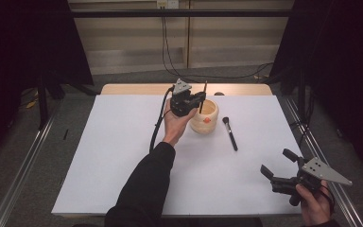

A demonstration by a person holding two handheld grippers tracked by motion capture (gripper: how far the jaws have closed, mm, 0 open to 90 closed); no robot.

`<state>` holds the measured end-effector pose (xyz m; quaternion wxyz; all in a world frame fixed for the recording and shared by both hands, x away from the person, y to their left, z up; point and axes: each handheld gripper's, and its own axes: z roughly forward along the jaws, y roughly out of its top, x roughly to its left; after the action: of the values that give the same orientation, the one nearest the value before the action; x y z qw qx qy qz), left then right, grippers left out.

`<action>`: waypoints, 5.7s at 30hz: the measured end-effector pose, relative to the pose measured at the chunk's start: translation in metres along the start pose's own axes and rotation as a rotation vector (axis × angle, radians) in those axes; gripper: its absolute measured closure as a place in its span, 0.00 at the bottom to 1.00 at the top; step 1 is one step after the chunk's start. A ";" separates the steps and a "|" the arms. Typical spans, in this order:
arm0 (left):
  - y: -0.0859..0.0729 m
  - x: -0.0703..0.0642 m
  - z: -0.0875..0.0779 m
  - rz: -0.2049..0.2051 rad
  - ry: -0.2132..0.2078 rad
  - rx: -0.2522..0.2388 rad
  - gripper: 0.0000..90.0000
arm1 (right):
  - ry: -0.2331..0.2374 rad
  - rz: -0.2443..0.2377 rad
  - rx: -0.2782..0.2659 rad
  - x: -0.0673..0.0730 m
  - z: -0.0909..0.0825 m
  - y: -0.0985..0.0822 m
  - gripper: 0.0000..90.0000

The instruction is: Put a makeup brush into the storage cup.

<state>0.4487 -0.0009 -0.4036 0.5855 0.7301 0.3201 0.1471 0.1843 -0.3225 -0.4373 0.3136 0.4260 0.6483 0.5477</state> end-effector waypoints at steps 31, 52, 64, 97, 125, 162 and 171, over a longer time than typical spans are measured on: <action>-0.010 0.006 -0.006 -0.012 -0.003 0.023 0.70 | -0.003 0.002 -0.001 0.001 0.000 0.000 0.00; -0.004 0.006 -0.015 -0.007 0.008 0.060 0.10 | -0.004 0.004 -0.002 0.001 0.000 0.000 0.00; 0.003 0.009 -0.039 0.000 -0.006 0.052 0.02 | -0.010 -0.006 -0.003 0.000 -0.001 0.000 0.00; -0.017 0.016 -0.121 0.021 0.144 -0.012 0.01 | -0.004 -0.012 0.004 0.001 -0.001 0.001 0.00; -0.049 0.008 -0.189 0.093 0.182 -0.029 0.01 | -0.011 -0.006 0.002 0.001 0.000 0.000 0.00; -0.108 -0.021 -0.280 0.073 0.251 -0.062 0.01 | -0.037 -0.008 0.015 0.000 0.002 0.000 0.00; -0.112 -0.024 -0.281 0.064 0.263 -0.066 0.00 | -0.038 -0.004 0.002 0.000 0.001 0.000 0.00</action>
<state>0.2319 0.2103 -0.4299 0.5571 0.6947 0.3658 0.2706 0.1849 -0.3218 -0.4371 0.3266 0.4355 0.6435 0.5382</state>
